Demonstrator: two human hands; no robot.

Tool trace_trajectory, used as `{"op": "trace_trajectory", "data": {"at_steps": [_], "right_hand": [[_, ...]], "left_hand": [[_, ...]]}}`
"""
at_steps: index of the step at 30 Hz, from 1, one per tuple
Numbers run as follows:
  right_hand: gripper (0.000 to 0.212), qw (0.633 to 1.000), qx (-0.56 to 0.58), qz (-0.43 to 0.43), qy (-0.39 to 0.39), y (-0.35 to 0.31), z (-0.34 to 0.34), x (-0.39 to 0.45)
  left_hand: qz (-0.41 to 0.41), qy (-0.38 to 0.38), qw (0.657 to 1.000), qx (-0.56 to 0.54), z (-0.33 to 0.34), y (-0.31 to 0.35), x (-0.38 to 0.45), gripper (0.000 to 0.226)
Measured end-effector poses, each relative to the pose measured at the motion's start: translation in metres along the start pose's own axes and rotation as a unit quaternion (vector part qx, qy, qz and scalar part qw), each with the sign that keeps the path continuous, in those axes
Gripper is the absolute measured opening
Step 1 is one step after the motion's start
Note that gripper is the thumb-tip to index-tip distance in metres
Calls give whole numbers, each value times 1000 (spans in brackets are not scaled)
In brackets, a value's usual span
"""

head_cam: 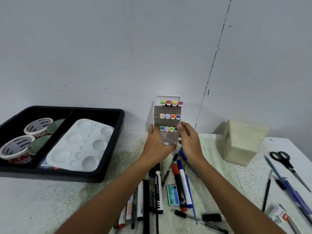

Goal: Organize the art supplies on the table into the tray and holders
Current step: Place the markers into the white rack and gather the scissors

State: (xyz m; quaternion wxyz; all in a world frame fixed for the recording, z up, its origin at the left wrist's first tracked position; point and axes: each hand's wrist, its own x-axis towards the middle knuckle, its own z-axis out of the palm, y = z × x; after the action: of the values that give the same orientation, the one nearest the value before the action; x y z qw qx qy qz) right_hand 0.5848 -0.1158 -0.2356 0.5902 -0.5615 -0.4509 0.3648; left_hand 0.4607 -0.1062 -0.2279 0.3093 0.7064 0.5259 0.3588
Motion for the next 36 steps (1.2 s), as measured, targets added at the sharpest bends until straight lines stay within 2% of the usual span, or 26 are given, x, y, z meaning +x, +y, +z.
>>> {"op": "trace_trajectory", "data": {"at_steps": [7,14,18,20,24,28,32,34,36], "right_hand": [[24,1000,-13,-6,-9,0,-1,0],[26,1000,-16,-1,-19,-2,-2,-1],[37,999,-17,10,-39,-3,-6,-2],[33,999,-19,3,-48,-4,-8,-2],[30,998,-40,-29,-36,-3,-6,-5],[29,998,-40,-33,-28,-4,-4,-8],[25,998,-39,-7,-44,-5,-5,-8],[30,997,-48,23,-57,-7,-7,-8],[44,993,-94,43,-53,-8,-11,-14]], "left_hand": [[-77,-45,996,10,-4,3,14,78],[-98,-67,992,-40,-4,-12,22,81],[-80,-70,993,-43,-8,-7,19,65],[-66,-77,994,-36,-10,-5,18,57],[-30,-81,996,17,-10,-3,11,67],[8,-55,998,14,-10,-4,0,58],[53,-42,998,6,-12,-12,-12,67],[50,-24,998,-6,-14,-20,-20,70],[59,18,998,-6,-14,-26,-35,66]]}}
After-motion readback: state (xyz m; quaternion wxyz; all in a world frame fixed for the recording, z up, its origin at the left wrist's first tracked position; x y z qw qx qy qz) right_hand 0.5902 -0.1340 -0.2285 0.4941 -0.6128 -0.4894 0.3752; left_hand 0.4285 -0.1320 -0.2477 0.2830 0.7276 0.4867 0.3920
